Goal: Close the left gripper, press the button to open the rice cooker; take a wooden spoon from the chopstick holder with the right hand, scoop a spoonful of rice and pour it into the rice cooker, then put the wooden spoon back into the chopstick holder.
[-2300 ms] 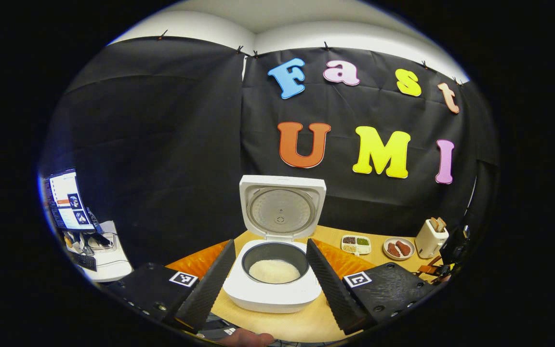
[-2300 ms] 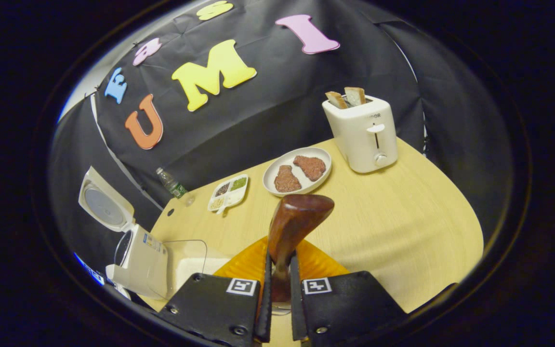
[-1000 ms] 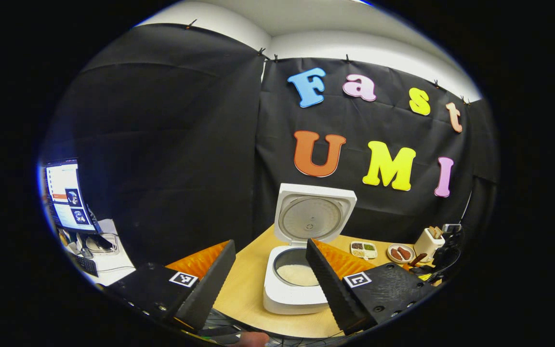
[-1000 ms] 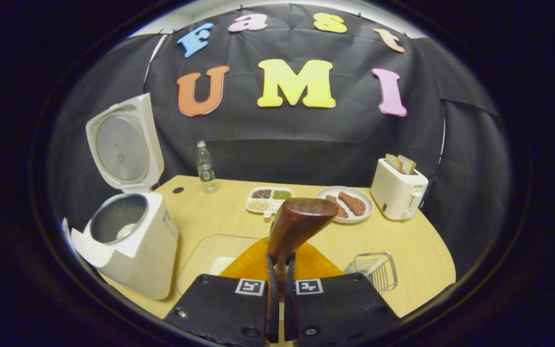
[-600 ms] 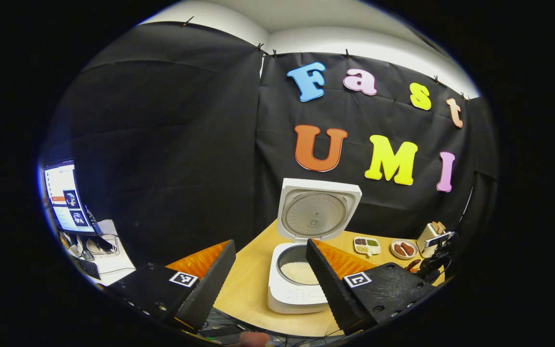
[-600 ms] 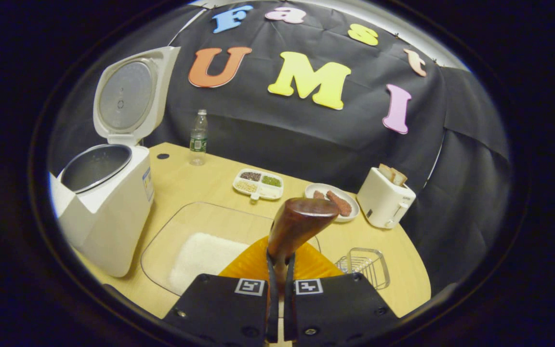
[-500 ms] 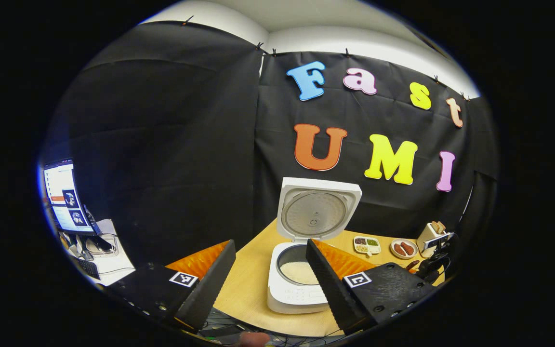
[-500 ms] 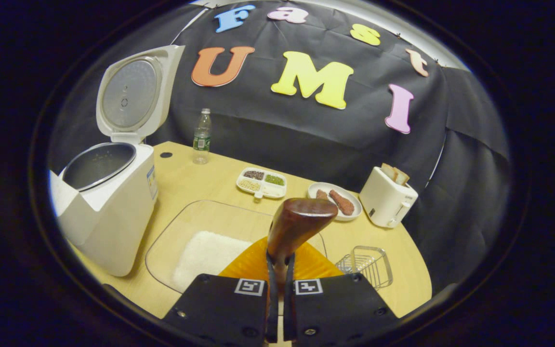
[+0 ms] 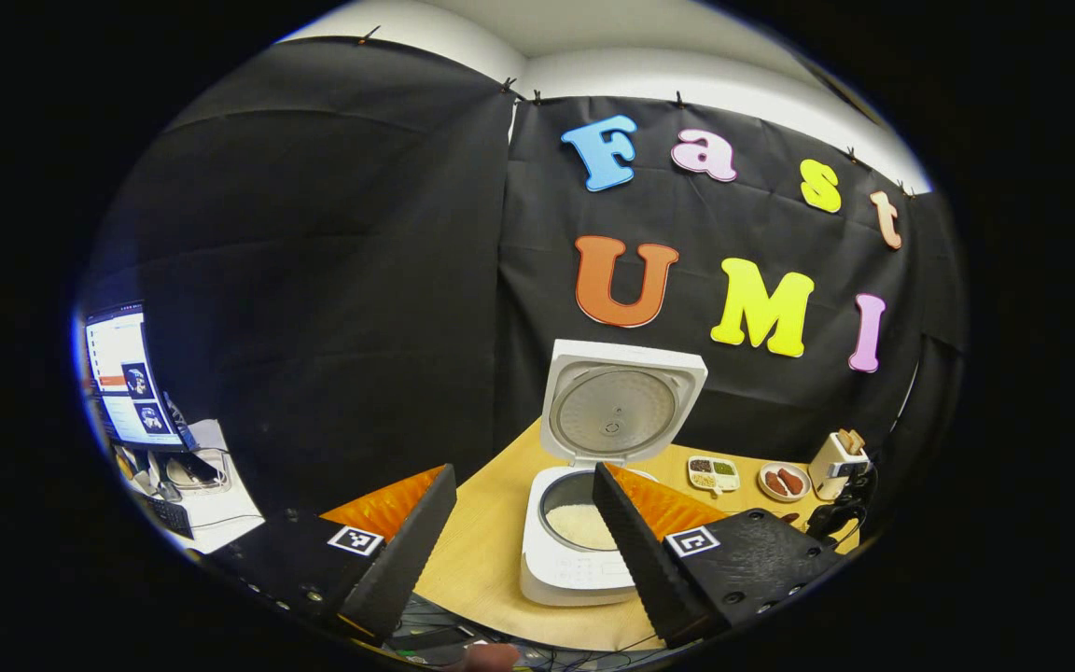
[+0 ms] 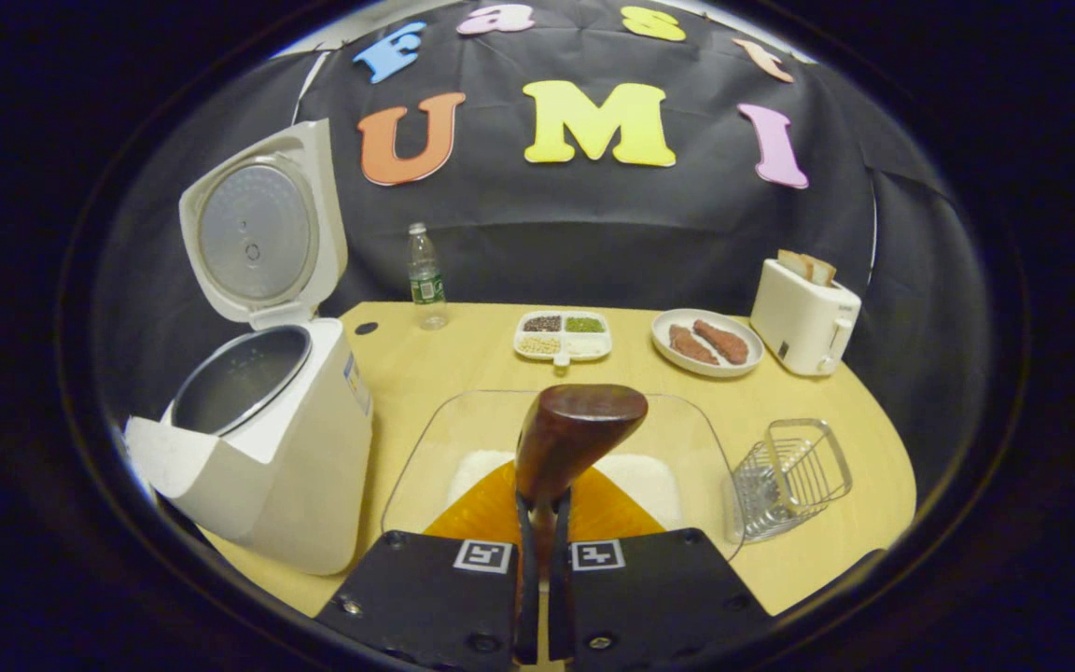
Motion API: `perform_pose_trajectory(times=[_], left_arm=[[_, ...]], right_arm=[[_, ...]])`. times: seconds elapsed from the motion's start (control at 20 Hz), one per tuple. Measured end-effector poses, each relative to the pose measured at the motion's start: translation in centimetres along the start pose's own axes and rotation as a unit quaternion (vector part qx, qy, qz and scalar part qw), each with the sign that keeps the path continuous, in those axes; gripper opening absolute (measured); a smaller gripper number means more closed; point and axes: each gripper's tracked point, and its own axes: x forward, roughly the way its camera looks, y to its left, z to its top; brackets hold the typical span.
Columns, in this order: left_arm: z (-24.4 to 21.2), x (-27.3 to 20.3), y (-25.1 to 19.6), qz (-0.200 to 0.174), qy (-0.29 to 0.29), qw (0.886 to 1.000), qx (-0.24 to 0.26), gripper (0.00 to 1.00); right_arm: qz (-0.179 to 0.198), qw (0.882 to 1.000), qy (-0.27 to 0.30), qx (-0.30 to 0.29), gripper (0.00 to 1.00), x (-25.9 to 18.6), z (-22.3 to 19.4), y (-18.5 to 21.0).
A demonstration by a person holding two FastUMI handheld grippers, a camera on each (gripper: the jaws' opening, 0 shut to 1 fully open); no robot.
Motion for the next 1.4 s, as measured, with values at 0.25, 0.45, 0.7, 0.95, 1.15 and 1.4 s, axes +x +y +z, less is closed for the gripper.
perform_pose_trajectory(times=[0.25,0.45,0.7,0.95,1.15,1.4], left_arm=[[-0.3,-0.7,0.0,0.008,0.006,1.0,0.002,0.94],[-0.7,-1.3,-0.4,0.013,0.012,1.0,0.001,0.94],[-0.4,-2.1,-1.7,0.015,0.007,1.0,0.0,0.94],[0.1,-2.6,-4.2,0.004,-0.001,1.0,-0.002,0.95],[0.6,-2.7,-6.0,-0.009,-0.01,1.0,0.0,0.95],[1.6,-2.8,-6.7,-0.017,-0.023,1.0,0.001,0.94]], right_arm=[[0.041,0.992,0.016,0.115,0.1,0.3,0.1,0.8],[0.062,0.984,0.027,0.167,0.1,0.6,0.6,0.8],[0.077,0.971,0.011,0.224,0.1,0.1,2.1,-2.1],[0.114,0.929,-0.012,0.351,0.09,-1.1,4.7,-6.0],[0.156,0.879,-0.037,0.449,0.09,-3.0,7.8,-8.3],[0.219,0.814,-0.059,0.534,0.09,-5.2,11.7,-8.3]])
